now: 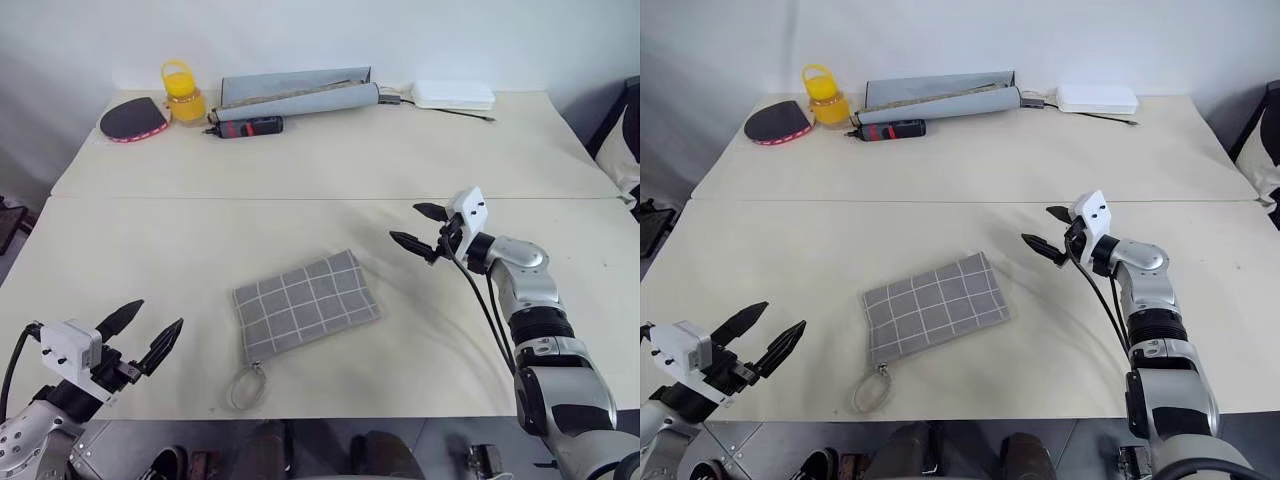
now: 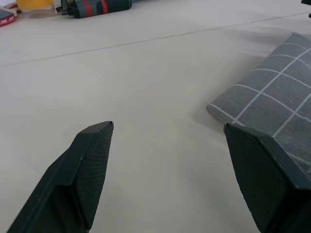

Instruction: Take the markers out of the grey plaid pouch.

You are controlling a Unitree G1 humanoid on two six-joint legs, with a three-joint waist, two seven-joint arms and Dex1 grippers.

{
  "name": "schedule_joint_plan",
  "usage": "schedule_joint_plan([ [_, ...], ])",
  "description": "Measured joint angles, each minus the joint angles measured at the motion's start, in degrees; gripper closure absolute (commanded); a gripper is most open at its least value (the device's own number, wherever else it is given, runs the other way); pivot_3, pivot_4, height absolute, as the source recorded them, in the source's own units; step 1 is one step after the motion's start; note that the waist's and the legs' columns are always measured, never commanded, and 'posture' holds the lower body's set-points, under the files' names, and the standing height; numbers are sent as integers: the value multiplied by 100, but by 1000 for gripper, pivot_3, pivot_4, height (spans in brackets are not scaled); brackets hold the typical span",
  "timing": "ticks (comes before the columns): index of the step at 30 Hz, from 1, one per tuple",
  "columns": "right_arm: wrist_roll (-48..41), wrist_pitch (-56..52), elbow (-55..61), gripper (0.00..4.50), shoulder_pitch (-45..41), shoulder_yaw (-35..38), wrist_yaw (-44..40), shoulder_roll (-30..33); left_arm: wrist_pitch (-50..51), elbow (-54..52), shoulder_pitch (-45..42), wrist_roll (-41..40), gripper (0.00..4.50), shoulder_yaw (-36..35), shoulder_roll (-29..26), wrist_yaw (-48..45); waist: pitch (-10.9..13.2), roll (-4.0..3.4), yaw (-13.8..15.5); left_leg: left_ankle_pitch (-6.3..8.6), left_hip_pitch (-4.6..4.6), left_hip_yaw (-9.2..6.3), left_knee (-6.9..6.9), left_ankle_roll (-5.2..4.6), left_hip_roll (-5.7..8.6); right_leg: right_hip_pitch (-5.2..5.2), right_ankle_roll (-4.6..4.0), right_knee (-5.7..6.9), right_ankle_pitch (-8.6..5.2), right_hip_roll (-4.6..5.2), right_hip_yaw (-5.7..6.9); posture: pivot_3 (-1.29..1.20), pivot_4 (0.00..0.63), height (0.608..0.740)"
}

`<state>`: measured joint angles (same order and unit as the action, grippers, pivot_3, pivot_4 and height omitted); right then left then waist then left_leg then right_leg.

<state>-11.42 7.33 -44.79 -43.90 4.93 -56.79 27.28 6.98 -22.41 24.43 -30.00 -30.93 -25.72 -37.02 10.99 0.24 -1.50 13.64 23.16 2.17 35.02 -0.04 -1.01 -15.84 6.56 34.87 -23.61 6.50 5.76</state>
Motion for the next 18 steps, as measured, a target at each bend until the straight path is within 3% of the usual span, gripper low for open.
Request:
schedule_joint_plan([
  [11, -4, -153, 392, 115, 32, -22, 11, -22, -504, 68, 2, 179, 635, 48, 18, -186, 0, 0, -4, 2, 0, 13, -1, 0, -3, -13, 0, 10, 0, -1, 2, 0, 150, 740],
  [14, -151, -359, 922, 667, 116, -22, 2, -253, -708, 84, 13, 164, 629, 36, 22, -284, 0, 0, -13, 3, 0, 17, -3, 2, -7, -19, 0, 13, 0, -2, 1, 0, 150, 740],
  [18, -506, -984, 2223, 2096, 483, -263, 17, -783, -1107, 295, 90, 269, 629, -9, 10, -445, 0, 0, -9, 5, 5, 31, -10, 6, -12, -47, 0, 35, 0, -5, -2, 0, 150, 740],
])
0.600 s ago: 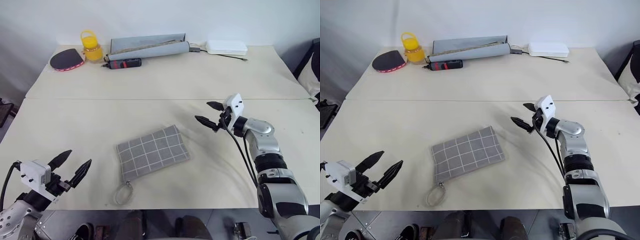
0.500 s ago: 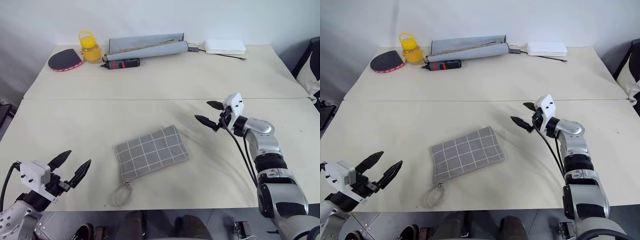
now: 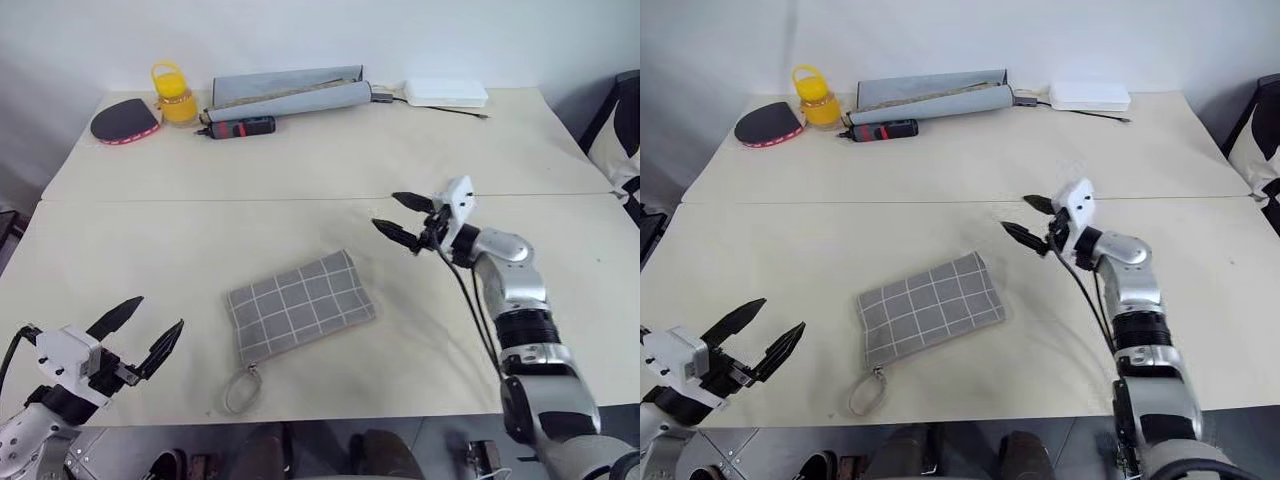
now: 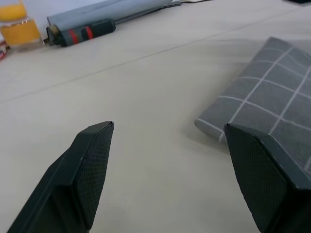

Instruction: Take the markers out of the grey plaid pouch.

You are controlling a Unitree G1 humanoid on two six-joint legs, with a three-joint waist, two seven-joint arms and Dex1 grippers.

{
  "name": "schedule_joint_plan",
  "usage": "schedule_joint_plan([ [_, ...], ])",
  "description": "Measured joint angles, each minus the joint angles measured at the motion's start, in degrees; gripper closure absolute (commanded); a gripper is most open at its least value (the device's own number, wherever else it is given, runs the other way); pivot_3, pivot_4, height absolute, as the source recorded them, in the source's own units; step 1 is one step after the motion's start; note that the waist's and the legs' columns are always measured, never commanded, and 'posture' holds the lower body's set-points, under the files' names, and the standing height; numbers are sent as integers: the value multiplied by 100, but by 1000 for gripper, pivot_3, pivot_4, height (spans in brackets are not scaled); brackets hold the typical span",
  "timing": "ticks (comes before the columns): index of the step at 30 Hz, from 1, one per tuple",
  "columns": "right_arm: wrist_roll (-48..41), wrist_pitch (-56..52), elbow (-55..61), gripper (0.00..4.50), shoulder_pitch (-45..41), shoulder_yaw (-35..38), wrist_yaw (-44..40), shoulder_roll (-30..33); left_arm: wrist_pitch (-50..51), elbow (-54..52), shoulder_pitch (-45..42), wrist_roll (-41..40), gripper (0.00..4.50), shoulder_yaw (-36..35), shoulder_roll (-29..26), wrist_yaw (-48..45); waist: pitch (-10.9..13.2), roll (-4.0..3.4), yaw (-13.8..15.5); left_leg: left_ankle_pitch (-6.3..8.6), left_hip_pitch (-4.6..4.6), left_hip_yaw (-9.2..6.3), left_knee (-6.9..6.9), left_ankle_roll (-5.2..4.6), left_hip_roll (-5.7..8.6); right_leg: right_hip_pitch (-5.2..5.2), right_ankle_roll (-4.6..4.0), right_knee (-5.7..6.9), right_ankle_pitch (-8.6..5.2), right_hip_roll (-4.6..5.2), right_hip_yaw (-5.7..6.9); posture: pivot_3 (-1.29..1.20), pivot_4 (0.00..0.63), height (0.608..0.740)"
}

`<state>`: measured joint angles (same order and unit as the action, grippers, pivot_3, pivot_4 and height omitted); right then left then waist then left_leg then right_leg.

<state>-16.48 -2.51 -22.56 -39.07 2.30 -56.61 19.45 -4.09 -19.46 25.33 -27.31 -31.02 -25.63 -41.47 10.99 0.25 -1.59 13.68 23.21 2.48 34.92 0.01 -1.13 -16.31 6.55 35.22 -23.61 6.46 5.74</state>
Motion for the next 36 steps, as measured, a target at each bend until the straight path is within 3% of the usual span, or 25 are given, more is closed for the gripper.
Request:
schedule_joint_plan([
  [5, -321, -754, 1360, 3953, 593, -602, 7, -418, -463, 52, 82, 309, 629, 16, -7, -104, -2, 5, 29, 5, 6, 0, 2, -4, 7, -16, 0, 22, 0, 12, -26, 0, 150, 740],
  [7, -309, -795, 1730, 4457, 822, -788, -49, -395, -793, 166, 98, 546, 629, 59, -13, -136, -5, 9, 33, 8, 5, 1, 2, -6, 8, -17, 0, 19, 0, 13, -49, 0, 150, 740],
  [10, 56, -583, 1768, 4457, 1087, -1195, -57, -312, -1412, 303, 86, 1039, 629, 197, -67, -211, -9, 16, 10, 25, 4, 13, 0, 23, 5, -24, -2, 19, -1, 10, -60, 0, 150, 740],
  [16, 1085, 272, 754, 4457, 884, -1481, 560, -186, -2446, 752, -53, 1814, 629, 462, -344, -208, -9, 15, -2, 6, -10, 43, -3, 3, 0, -33, -3, 31, -2, 6, -71, 0, 150, 740],
  [23, 1337, 669, 364, 4457, 762, -1535, 600, -114, -2989, 1375, -881, 2436, 629, 929, -455, 141, -12, 21, -1, 7, -11, 44, 1, 0, -5, -35, -1, 43, -1, 6, -86, 0, 150, 740],
  [32, 1372, 732, 210, 4457, 678, -1531, 597, -78, -3074, 1568, -1407, 2537, 629, 1613, -458, 365, -14, 24, -6, 7, -13, 46, 1, 0, -8, -39, -1, 63, 0, 6, -83, 0, 150, 740],
  [36, 1371, 714, 238, 4500, 692, -1528, 599, -73, -3069, 1584, -1511, 2545, 1555, 1805, -474, 400, -14, 24, 6, 8, -13, 45, 6, 0, -7, -39, -1, 60, 0, 7, -85, 0, 150, 740],
])
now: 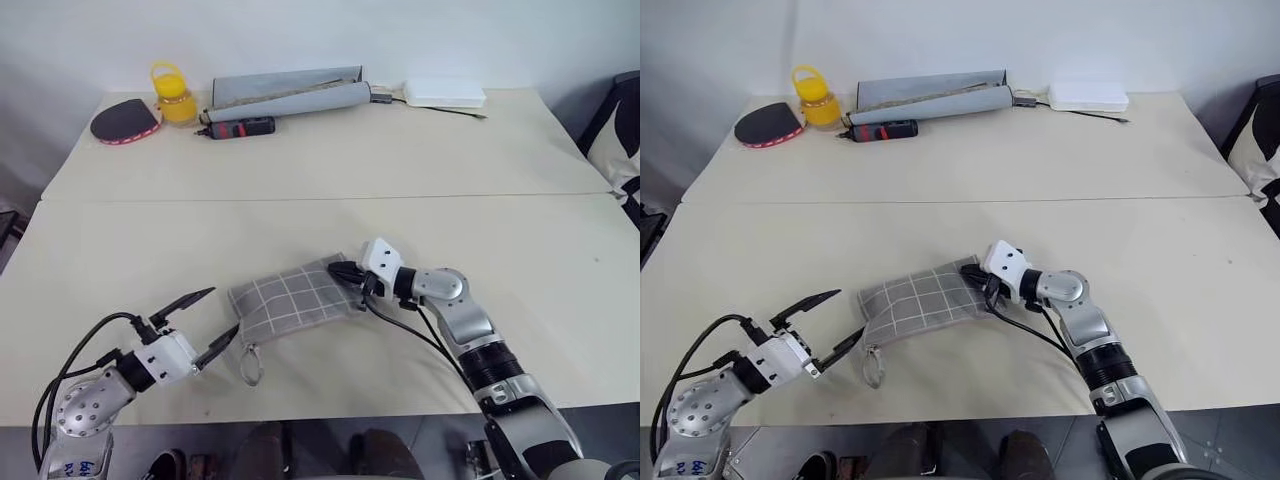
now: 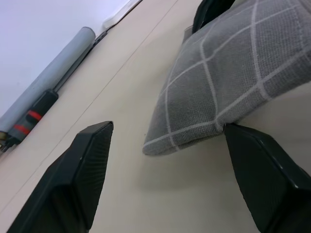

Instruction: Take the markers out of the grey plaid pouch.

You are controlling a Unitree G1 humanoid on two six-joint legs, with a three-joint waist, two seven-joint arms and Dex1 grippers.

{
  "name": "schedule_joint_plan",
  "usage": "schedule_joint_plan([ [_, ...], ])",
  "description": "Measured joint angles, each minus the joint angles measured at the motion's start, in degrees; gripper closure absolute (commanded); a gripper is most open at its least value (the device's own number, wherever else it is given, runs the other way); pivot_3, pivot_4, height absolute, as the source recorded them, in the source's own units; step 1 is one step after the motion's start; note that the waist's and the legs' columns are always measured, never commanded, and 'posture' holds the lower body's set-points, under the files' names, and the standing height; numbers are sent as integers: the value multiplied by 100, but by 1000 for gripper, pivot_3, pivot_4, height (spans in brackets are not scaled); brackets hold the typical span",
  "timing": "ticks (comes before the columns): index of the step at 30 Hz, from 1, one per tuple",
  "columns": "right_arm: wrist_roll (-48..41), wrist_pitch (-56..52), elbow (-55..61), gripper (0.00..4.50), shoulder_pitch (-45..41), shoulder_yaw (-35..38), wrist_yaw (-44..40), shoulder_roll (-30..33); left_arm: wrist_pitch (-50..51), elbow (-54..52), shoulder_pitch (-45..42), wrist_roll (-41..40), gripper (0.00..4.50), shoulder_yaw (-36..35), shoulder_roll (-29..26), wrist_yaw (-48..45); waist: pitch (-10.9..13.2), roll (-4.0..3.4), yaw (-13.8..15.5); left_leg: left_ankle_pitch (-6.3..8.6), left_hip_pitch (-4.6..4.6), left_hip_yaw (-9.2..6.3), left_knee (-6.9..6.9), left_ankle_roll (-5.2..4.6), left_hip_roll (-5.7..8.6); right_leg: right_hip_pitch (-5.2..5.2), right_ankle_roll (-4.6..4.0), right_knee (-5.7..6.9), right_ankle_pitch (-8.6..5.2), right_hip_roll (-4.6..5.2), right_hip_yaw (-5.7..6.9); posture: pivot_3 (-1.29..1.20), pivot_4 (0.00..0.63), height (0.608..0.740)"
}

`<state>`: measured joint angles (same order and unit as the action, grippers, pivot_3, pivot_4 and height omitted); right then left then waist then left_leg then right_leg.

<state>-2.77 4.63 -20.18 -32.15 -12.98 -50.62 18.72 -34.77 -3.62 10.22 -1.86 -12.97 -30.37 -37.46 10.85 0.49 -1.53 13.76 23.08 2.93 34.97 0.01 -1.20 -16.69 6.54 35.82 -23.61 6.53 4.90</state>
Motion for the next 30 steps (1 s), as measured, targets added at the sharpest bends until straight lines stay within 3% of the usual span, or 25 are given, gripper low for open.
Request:
schedule_joint_plan([
  [3, -9, -19, 61, 4500, 56, 1, -2, 3, -43, 2, 6, 50, 2501, 62, -111, 13, 0, 0, -6, 0, 0, 0, -1, 0, 0, -1, 0, 0, 0, 0, 0, 0, 150, 740],
  [17, -53, -103, 177, 4500, 107, 1, -35, 8, -422, 8, 640, -104, 2501, -55, -555, 38, 0, -1, -14, 2, 0, 2, -3, 1, -3, -4, 0, -1, 0, -1, -5, 0, 150, 740],
  [30, -65, -122, 179, 4500, 107, 7, -96, 55, -545, 332, 72, 383, 2501, 229, -463, 448, 0, 0, -9, 2, 0, 7, -2, 0, -4, -9, 0, 6, 0, -1, -6, 0, 150, 740],
])
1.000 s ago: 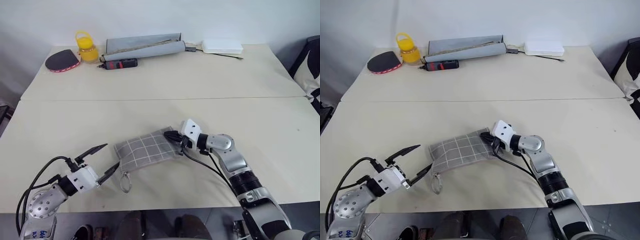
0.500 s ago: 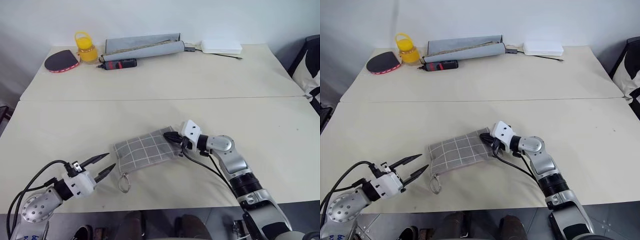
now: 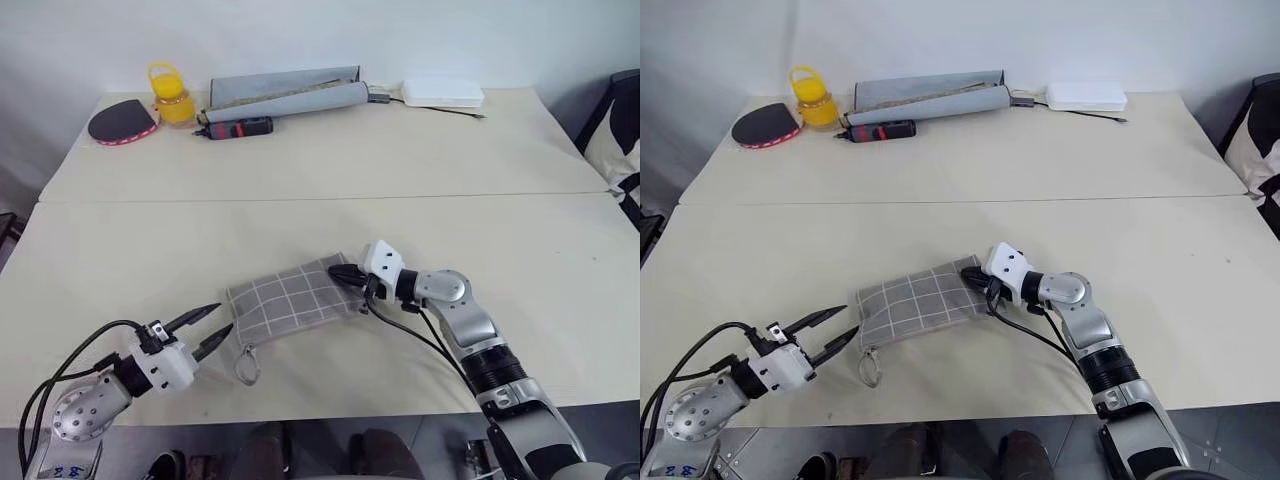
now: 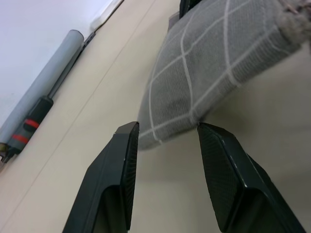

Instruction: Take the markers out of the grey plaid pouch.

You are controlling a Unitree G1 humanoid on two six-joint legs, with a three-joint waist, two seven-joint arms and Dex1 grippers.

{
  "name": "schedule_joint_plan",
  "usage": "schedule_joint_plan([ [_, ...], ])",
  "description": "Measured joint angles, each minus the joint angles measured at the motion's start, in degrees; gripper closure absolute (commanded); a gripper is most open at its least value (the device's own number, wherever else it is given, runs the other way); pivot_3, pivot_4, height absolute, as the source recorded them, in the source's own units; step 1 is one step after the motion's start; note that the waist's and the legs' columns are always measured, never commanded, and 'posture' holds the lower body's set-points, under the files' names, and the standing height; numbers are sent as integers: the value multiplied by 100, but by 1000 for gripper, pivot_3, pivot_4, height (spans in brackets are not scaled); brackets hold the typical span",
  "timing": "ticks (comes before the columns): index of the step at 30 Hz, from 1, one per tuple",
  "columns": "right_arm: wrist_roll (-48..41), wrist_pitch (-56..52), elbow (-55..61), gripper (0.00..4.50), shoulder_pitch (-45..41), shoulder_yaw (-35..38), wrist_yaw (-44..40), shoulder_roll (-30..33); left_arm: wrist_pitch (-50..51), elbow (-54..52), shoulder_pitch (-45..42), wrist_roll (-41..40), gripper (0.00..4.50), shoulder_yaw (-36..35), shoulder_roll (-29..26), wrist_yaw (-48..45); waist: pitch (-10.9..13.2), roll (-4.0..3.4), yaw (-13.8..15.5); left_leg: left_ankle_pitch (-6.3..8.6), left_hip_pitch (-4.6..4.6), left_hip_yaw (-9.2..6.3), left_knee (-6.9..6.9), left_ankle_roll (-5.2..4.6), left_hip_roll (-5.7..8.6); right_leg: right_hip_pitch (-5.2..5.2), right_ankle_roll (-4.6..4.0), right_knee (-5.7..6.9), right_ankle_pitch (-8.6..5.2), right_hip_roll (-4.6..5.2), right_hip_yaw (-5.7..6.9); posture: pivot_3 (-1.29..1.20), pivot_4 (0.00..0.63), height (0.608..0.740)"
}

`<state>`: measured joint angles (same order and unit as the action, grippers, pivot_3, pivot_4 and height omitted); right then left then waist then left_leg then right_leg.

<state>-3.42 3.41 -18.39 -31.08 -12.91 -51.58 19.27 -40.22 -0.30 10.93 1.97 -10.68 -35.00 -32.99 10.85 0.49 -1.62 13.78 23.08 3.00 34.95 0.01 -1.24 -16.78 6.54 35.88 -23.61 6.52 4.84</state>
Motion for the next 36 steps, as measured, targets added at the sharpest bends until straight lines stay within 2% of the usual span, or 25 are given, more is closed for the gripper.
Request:
schedule_joint_plan([
  [7, 0, -5, 0, 4500, -3, 2, 1, 0, 5, 86, -167, 44, 2501, 188, -19, -3, 0, 0, 1, 0, 0, 1, 1, 0, 0, 0, 0, 0, 0, 0, -2, 0, 150, 740],
  [15, -8, -10, 2, 4500, -4, 1, -1, 0, -261, 126, -47, 61, 2501, 233, -327, -78, 0, 0, -3, 0, 0, 3, 0, 0, 0, -1, 0, 0, 0, 0, -5, 0, 150, 740],
  [28, -19, -97, 56, 4500, -2, 0, -11, 2, -301, 304, -385, 292, 2501, 482, -186, 161, 0, 0, -1, 0, 0, 5, 1, 0, 0, -3, 0, 4, 0, 0, -5, 0, 150, 740],
  [31, -25, -99, 56, 4500, -2, 0, -17, 3, -288, 304, -417, 292, 3039, 585, -175, 162, 0, 0, -3, -1, 0, 6, 0, 1, -1, -6, 0, 7, 0, 0, -5, 0, 150, 740],
  [35, -25, -102, 56, 4500, 0, 0, -16, 3, -282, 303, -480, 260, 4317, 624, -178, 166, 0, 0, -1, -1, 0, 7, 0, 1, -1, -6, 0, 6, 0, 0, -5, 0, 150, 740],
  [36, -25, -103, 56, 4500, 6, 0, -16, 3, -282, 301, -501, 238, 4458, 615, -183, 172, 0, 0, -1, -1, 0, 7, 0, 1, -1, -6, 0, 7, 0, 0, -5, 0, 150, 740],
])
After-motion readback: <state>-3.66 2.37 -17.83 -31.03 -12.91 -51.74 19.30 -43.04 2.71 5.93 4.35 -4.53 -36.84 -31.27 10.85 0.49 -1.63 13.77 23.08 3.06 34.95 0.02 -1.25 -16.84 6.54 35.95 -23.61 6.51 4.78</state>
